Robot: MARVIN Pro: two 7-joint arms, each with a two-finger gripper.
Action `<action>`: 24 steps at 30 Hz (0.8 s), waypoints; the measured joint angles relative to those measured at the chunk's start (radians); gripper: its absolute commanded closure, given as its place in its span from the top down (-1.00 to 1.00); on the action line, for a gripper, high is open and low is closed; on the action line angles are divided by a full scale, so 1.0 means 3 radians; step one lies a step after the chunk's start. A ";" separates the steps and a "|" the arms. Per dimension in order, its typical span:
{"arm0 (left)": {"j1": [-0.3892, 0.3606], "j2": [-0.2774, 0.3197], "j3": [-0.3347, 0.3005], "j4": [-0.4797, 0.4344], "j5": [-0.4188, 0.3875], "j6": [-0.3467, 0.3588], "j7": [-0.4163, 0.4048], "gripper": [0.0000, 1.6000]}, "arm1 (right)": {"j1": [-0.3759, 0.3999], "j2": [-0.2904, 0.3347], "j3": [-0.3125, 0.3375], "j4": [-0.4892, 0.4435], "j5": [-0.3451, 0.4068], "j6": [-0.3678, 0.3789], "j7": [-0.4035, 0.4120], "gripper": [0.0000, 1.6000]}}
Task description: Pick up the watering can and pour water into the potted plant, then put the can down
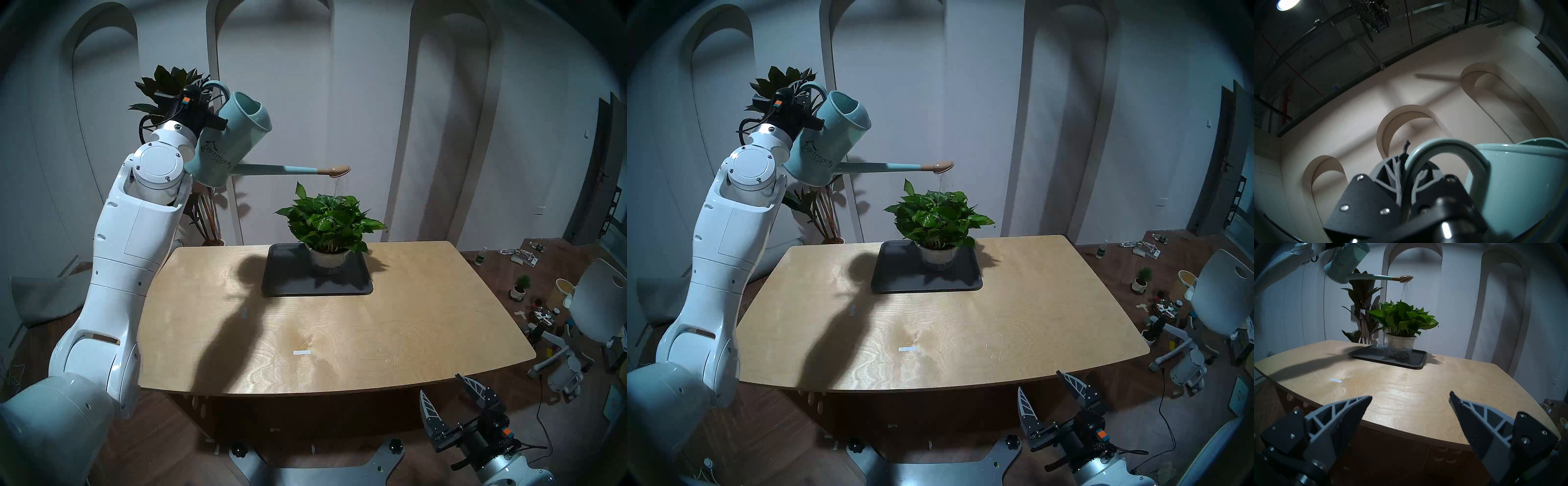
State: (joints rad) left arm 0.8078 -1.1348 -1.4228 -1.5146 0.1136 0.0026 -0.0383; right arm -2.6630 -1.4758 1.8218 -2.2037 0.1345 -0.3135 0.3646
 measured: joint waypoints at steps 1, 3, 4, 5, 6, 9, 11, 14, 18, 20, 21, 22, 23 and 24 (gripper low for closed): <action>0.0015 0.0008 -0.0009 -0.0022 -0.0009 -0.0002 -0.0010 -1.00 | 0.0000 0.0000 0.0000 -0.0001 0.0000 0.0000 0.0000 1.00; 0.0064 0.0034 -0.0037 -0.0086 -0.0035 -0.0007 -0.0039 -1.00 | -0.0001 0.0000 0.0000 -0.0002 0.0000 0.0000 -0.0001 1.00; 0.0093 0.0047 -0.0052 -0.0120 -0.0049 -0.0007 -0.0053 -1.00 | -0.0002 -0.0001 0.0000 -0.0003 0.0000 0.0000 -0.0001 1.00; 0.0121 0.0058 -0.0068 -0.0144 -0.0065 -0.0007 -0.0065 -1.00 | -0.0002 -0.0001 0.0000 -0.0004 0.0000 0.0000 -0.0001 1.00; 0.0141 0.0064 -0.0080 -0.0158 -0.0076 -0.0006 -0.0071 -1.00 | -0.0003 -0.0001 0.0000 -0.0005 0.0000 0.0000 -0.0002 1.00; 0.0218 0.0073 -0.0122 -0.0176 -0.0131 0.0025 -0.0079 -1.00 | -0.0005 -0.0002 0.0000 -0.0009 0.0000 0.0001 -0.0005 1.00; 0.0256 0.0053 -0.0150 -0.0161 -0.0196 0.0086 -0.0074 -1.00 | -0.0006 -0.0003 0.0000 -0.0011 0.0000 0.0001 -0.0006 1.00; 0.0280 -0.0019 -0.0206 -0.0084 -0.0334 0.0220 -0.0050 -1.00 | -0.0008 -0.0004 0.0001 -0.0012 0.0000 0.0001 -0.0008 1.00; 0.0310 -0.0167 -0.0313 0.0083 -0.0593 0.0428 -0.0013 -1.00 | -0.0008 -0.0004 0.0001 -0.0012 0.0000 0.0001 -0.0008 1.00; 0.0331 -0.0227 -0.0365 0.0128 -0.0710 0.0508 -0.0009 -1.00 | -0.0009 -0.0004 0.0001 -0.0013 0.0000 0.0001 -0.0008 1.00; 0.0374 -0.0295 -0.0434 0.0143 -0.0865 0.0599 -0.0011 -1.00 | -0.0009 -0.0004 0.0001 -0.0013 0.0000 0.0001 -0.0009 1.00; 0.0384 -0.0308 -0.0447 0.0143 -0.0898 0.0615 -0.0012 -1.00 | -0.0009 -0.0004 0.0001 -0.0013 0.0000 0.0001 -0.0009 1.00; 0.0422 -0.0351 -0.0498 0.0142 -0.1011 0.0675 -0.0018 -1.00 | -0.0009 -0.0005 0.0001 -0.0013 0.0000 0.0001 -0.0009 1.00; 0.0449 -0.0378 -0.0531 0.0140 -0.1080 0.0711 -0.0024 -1.00 | -0.0009 -0.0005 0.0001 -0.0013 0.0000 0.0001 -0.0009 1.00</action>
State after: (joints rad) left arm 0.9426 -1.2483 -1.5820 -1.4726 -0.2104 0.2159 -0.0453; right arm -2.6658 -1.4772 1.8220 -2.2075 0.1344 -0.3133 0.3619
